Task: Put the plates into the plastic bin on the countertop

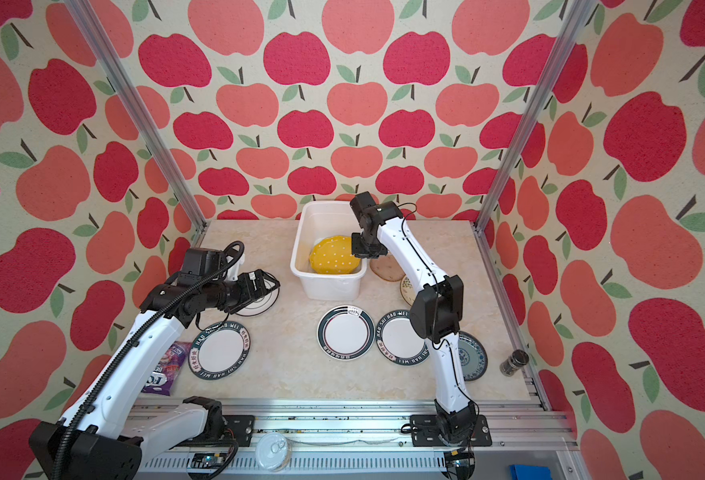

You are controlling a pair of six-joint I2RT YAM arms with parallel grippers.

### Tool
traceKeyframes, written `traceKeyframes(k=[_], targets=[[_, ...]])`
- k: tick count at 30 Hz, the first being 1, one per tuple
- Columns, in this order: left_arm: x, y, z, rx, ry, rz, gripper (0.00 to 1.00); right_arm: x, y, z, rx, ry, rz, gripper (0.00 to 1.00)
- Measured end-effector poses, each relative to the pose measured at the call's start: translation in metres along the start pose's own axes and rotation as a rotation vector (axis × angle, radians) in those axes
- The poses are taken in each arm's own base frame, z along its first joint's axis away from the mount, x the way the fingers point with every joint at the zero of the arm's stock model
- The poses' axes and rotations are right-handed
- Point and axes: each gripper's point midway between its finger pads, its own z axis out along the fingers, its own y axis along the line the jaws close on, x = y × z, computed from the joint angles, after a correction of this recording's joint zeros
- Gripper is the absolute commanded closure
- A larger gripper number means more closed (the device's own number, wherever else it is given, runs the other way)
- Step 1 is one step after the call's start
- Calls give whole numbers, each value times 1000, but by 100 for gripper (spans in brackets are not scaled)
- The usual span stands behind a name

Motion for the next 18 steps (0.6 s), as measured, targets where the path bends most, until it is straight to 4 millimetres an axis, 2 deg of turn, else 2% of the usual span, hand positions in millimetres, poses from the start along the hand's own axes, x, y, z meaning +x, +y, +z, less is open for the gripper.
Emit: traceKeyframes(k=[18], targets=[[1,0,0,3,4,0,1,12,27,0,-23,0,-31,84]])
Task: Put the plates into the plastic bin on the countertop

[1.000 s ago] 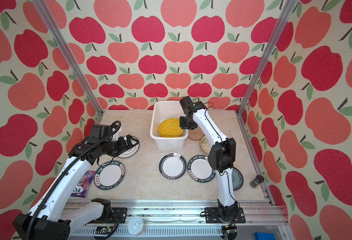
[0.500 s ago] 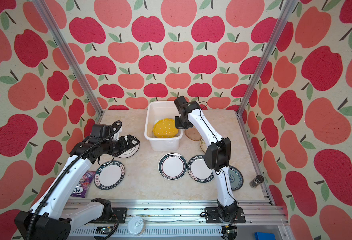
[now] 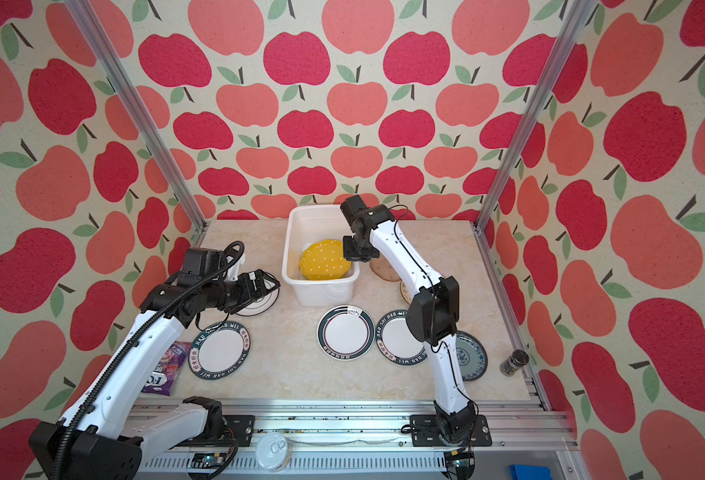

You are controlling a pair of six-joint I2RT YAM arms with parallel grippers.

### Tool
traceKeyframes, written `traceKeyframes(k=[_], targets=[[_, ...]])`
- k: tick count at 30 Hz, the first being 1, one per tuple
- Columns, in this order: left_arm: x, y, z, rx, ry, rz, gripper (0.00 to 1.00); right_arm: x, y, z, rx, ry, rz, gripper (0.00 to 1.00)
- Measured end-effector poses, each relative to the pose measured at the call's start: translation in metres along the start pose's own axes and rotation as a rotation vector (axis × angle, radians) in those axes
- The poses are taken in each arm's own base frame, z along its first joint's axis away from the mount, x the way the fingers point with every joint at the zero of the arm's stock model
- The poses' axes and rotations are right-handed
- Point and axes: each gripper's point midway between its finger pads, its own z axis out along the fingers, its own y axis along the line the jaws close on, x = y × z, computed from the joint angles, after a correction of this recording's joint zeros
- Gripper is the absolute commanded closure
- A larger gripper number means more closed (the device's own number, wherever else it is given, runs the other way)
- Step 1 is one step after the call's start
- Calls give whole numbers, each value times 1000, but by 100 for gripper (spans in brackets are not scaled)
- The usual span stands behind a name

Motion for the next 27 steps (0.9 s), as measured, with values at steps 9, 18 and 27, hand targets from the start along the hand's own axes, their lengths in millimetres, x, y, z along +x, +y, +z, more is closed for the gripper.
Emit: traceKeyframes(k=[9,18,27], targets=[[-1,0,-3,-9,-3,9,1,13,16,-1,-13,2,-2,72],[-14,-17,-27,11,-85,84,1,13,22,-19,-40,-26,15,44],[-8,-86,-54,122,-127,353,1,38,-4,-119,-132,-186,47,36]])
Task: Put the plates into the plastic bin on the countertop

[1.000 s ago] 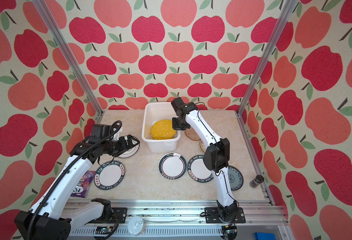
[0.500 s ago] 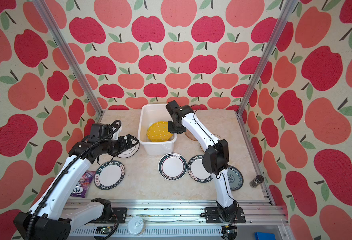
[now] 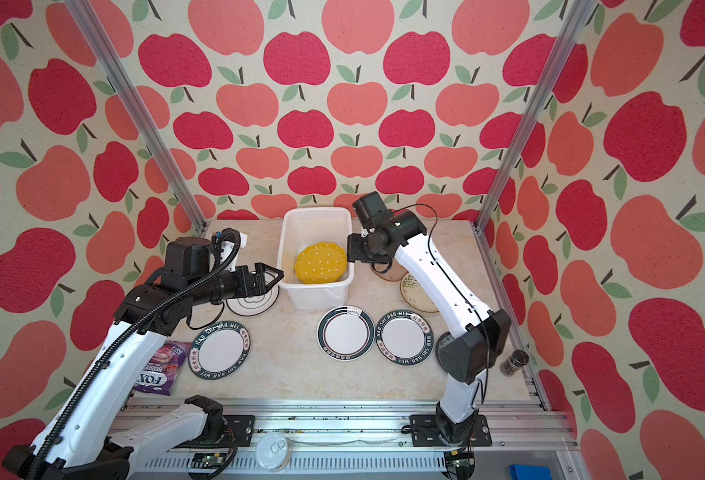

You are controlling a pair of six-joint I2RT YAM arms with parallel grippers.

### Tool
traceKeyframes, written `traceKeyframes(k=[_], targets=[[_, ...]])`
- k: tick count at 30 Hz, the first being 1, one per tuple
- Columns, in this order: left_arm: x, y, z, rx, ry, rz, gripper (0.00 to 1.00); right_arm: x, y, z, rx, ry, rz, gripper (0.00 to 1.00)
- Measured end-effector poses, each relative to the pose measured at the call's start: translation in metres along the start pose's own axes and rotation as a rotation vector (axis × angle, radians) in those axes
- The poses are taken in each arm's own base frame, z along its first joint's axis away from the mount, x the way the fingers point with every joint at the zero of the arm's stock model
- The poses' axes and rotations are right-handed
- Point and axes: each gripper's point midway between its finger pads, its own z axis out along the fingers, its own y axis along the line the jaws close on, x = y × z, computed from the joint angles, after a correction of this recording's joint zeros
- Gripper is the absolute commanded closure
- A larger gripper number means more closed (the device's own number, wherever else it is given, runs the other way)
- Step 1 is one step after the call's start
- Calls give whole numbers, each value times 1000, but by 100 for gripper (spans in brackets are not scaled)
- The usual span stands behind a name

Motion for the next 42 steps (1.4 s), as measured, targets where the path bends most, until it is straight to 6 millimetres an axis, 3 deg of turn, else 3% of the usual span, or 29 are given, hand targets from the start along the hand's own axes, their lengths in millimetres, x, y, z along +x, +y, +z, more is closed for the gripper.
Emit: traceKeyframes(k=[2,6,10,17,23,29,42], targets=[[2,-22,3,37,20,85,1,18,-20,-17,-7,-8,44,36],[18,-66,24,113,103,270,1,63,-59,-23,10,27,139,35],[56,-104,59,173,239,472,1,118,-87,-9,27,128,233,35],[110,-136,107,189,406,736,1,193,-132,21,84,294,430,27],[129,-151,116,222,424,901,1,218,-162,36,101,343,594,25],[127,-167,119,285,363,975,1,228,-181,44,110,377,712,22],[138,-176,132,361,346,1025,1,259,-198,60,139,427,785,22]])
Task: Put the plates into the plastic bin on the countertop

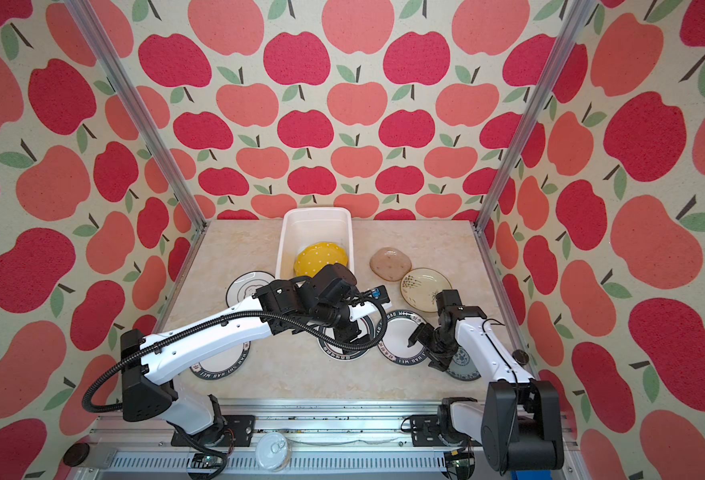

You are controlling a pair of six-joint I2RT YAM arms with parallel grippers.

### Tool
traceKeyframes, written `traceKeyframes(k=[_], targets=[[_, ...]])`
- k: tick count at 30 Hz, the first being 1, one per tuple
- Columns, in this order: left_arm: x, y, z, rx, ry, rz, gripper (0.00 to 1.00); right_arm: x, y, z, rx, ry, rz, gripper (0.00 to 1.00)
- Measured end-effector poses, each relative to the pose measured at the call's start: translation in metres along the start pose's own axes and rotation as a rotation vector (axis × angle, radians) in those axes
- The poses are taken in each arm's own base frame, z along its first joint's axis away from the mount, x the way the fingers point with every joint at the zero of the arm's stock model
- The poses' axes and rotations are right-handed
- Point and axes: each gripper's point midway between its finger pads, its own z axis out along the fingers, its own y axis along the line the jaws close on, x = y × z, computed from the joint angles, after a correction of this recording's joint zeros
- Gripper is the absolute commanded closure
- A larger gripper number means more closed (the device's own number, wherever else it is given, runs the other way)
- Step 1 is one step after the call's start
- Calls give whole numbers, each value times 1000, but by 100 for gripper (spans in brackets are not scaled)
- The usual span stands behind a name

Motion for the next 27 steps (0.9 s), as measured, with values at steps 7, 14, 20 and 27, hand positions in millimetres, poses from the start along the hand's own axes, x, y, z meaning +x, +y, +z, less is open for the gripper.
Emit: traceKeyframes(k=[7,14,20,27], targets=[[0,-2,0,11,-2,5,1,-6,1,14,-6,12,7,30],[-1,-6,1,23,-4,-17,1,-6,0,23,-24,14,4,36],[0,-11,6,37,6,-46,1,-5,2,27,-55,12,-3,45],[-3,-11,6,34,-5,-86,1,-6,8,29,-97,7,-15,57]])
